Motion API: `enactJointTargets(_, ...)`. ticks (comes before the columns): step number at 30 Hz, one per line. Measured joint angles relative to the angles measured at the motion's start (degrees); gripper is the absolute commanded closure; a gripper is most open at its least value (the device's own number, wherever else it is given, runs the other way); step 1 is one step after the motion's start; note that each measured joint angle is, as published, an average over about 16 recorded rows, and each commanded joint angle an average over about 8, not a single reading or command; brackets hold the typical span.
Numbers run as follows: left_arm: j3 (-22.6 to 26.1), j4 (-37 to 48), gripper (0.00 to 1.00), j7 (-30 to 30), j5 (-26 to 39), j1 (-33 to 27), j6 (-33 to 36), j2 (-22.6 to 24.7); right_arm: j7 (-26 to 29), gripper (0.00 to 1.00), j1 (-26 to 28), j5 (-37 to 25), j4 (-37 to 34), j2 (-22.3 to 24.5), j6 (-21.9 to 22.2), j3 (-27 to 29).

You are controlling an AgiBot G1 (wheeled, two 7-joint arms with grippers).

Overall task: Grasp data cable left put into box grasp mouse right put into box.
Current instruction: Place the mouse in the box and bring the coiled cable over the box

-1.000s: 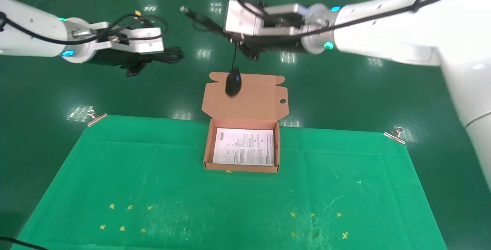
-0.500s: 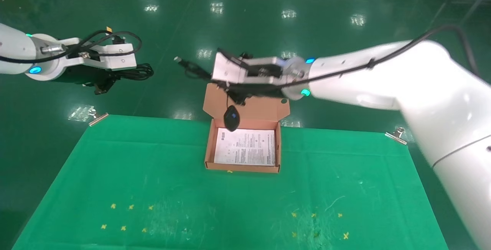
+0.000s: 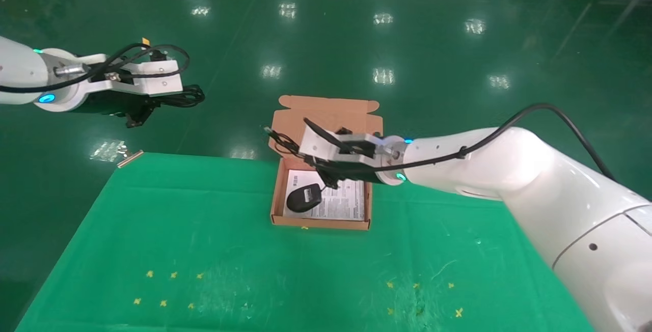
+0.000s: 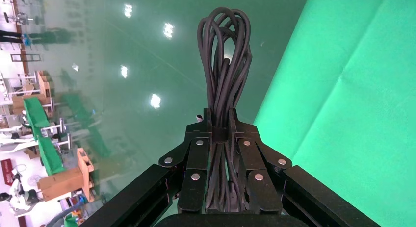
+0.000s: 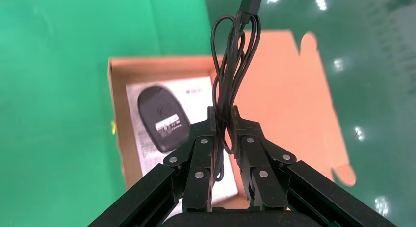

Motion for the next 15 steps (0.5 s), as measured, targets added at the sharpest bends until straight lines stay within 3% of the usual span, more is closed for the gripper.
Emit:
enactJointTargets(10, 0.0, -0.5, 1.00, -0.4, 0.2, 0.1, 0.1, -0.1, -0.7, 0.99, 0.3, 1.2, -2.3, -0.2, 2.3, -6.0)
enactJointTargets(11, 0.0, -0.5, 1.00, -0.4, 0.2, 0.1, 0.1, -0.1, -1.0, 0.92, 0.4, 1.3, -2.3, -0.2, 2.6, -6.5)
enactJointTargets(15, 0.0, -0.6, 1.00, -0.5, 0.2, 0.1, 0.2, -0.2, -2.1, 0.42, 0.6, 1.8, -1.8, -0.2, 3.5, -8.6)
